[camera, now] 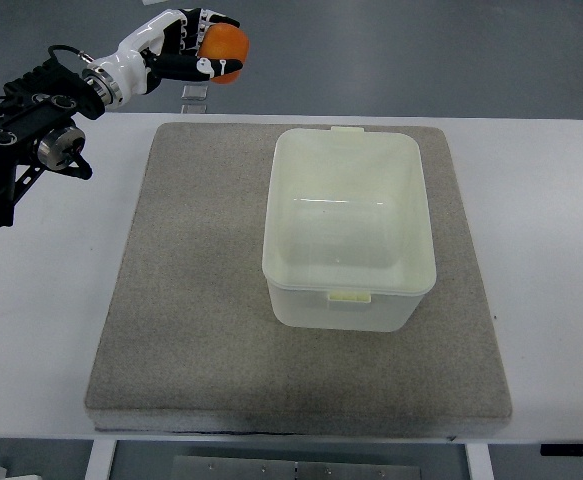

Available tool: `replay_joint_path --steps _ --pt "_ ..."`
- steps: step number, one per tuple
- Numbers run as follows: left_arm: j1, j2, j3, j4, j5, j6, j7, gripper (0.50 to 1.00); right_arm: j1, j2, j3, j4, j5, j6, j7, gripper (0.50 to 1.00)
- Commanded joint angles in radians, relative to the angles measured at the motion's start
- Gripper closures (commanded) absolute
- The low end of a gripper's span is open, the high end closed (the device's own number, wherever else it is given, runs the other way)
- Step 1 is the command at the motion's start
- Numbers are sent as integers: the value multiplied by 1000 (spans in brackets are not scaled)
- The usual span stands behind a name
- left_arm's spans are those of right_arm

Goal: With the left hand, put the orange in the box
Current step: 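Lift the orange with the left hand up off the pad, then carry the orange over the white plastic box with the left hand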

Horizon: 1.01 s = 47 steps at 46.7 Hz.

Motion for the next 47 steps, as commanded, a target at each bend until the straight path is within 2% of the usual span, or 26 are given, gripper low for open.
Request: replay_joint_path --steps 1,10,21,28,47 --pt "-1 -1 -6 -10 -60 -16 -1 1000 0 0 0 0 0 0 0 556" --pt "-4 -1 -49 -36 -110 -57 -1 1000 0 0 0 0 0 0 0 556" --pt "-12 -23 -63 -48 -110 -66 -1 1000 0 0 0 0 0 0 0 556" --pt "-13 -37 -60 -94 -95 -72 -1 1000 0 0 0 0 -2 0 0 556" --pt "-19 -57 -52 -180 0 -155 -2 1000 0 0 0 0 0 0 -1 556"
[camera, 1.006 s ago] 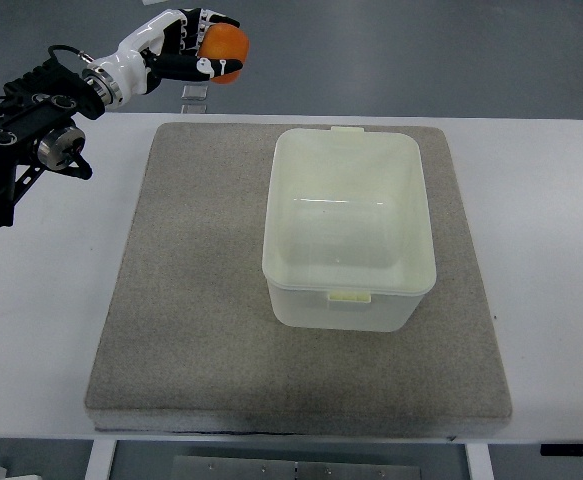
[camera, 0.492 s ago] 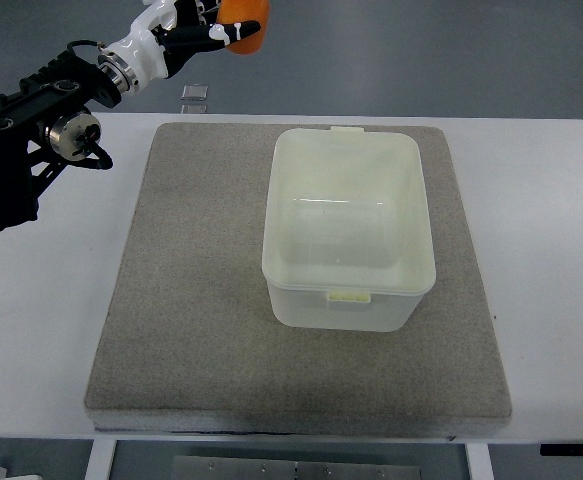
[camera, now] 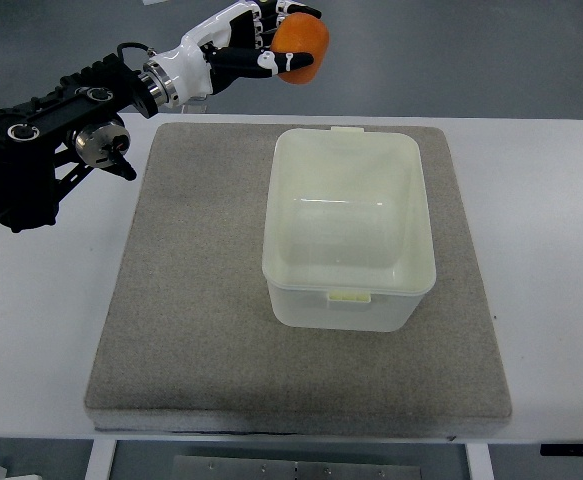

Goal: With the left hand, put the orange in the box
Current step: 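Carry the orange over the white plastic box with the left hand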

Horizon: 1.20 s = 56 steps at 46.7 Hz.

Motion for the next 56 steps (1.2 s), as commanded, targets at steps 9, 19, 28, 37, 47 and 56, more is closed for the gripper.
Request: replay_joint_path --steps 9,19,28,37,47,56 --pt "-21 -32 1 -79 15 -7 0 1000 0 0 0 0 0 0 0 556" --pt "-132 -13 -1 -131 13 -12 1 1000 0 0 0 0 0 0 -1 556" --pt "-143 -2 31 -136 55 -82 1 1000 0 0 0 0 -1 0 0 556" --pt "-139 33 103 -162 148 -119 1 1000 0 0 0 0 0 0 0 556" --pt "-135 60 105 -162 250 -157 0 1000 0 0 0 0 0 0 -1 556" --pt "-127 80 108 -180 306 -187 0 1000 0 0 0 0 0 0 -1 556"
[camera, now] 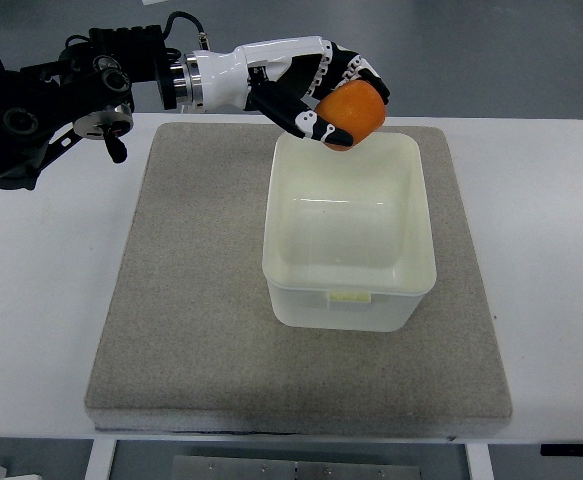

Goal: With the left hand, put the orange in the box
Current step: 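Carry the orange over the white plastic box with the left hand, then open the left hand fingers to drop the orange into the box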

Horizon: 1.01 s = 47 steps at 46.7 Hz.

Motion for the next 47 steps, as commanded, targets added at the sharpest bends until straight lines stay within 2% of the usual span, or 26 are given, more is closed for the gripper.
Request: replay_joint_path --steps 1,23,24,27,29,33,36,47 --pt "5 14 0 -14 40 -5 0 1000 0 0 0 0 0 0 0 556" --pt "37 19 0 -23 102 9 3 1000 0 0 0 0 0 0 0 556" --pt "39 19 0 -23 102 14 3 969 0 0 0 0 0 0 0 556" --pt "39 17 -1 -23 102 28 3 821 0 0 0 0 0 0 -1 556" --pt "39 17 -1 -23 102 41 3 740 0 0 0 0 0 0 0 556" --pt "39 17 -1 -28 102 61 3 705 0 0 0 0 0 0 0 556" --pt "37 17 -3 -28 100 63 3 632 0 0 0 0 -2 0 0 556" --pt "37 17 -3 -28 100 64 3 621 0 0 0 0 -2 0 -1 556"
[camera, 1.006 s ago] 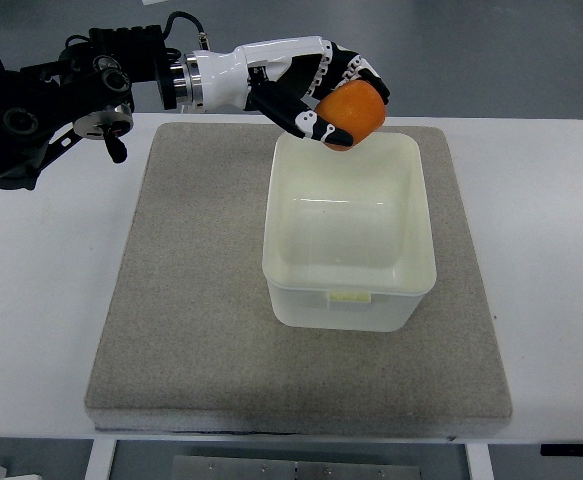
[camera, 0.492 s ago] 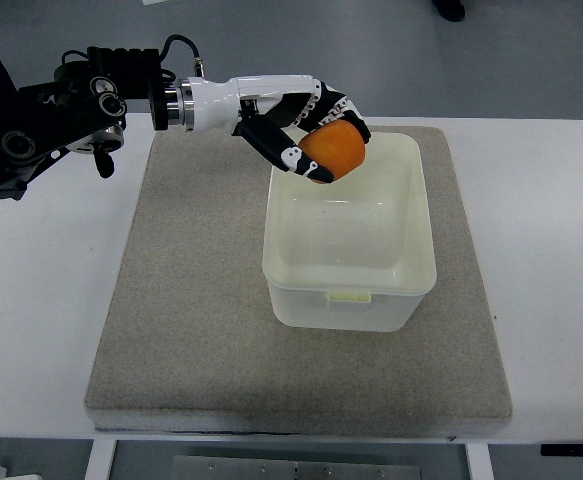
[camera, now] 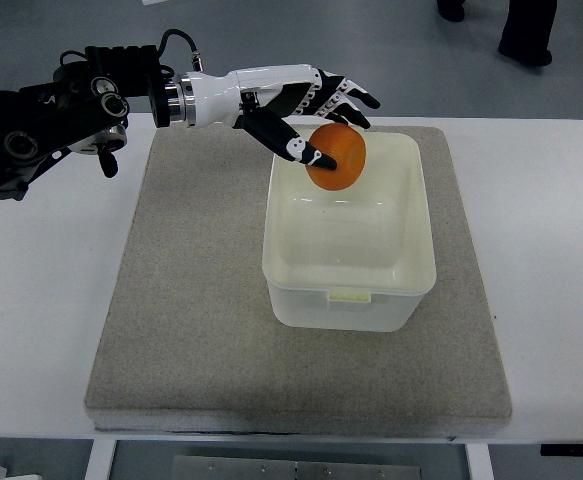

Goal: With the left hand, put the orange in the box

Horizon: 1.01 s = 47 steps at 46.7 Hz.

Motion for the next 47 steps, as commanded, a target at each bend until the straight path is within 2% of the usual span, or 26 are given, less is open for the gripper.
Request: replay_joint_path --steps 1,13,17,21,24,28,37,47 --pt "0 0 0 0 0 0 0 621 0 0 0 0 1 0 0 556" --pt "3 2 -46 8 -35 14 0 626 0 0 0 0 1 0 0 556" --pt "12 11 -112 26 -86 73 -2 628 0 0 0 0 1 0 -1 556" --pt "38 9 -179 55 -164 173 -2 628 0 0 0 0 1 0 0 556" --pt "47 3 -237 109 -237 261 -2 628 0 0 0 0 1 0 -1 556" --pt "59 -2 -285 193 -339 321 -2 630 0 0 0 0 1 0 0 556" --pt "64 -15 -293 334 -523 341 -2 634 0 0 0 0 1 0 0 556" --pt "61 -196 -294 640 -529 342 0 636 0 0 0 0 -1 0 0 556"
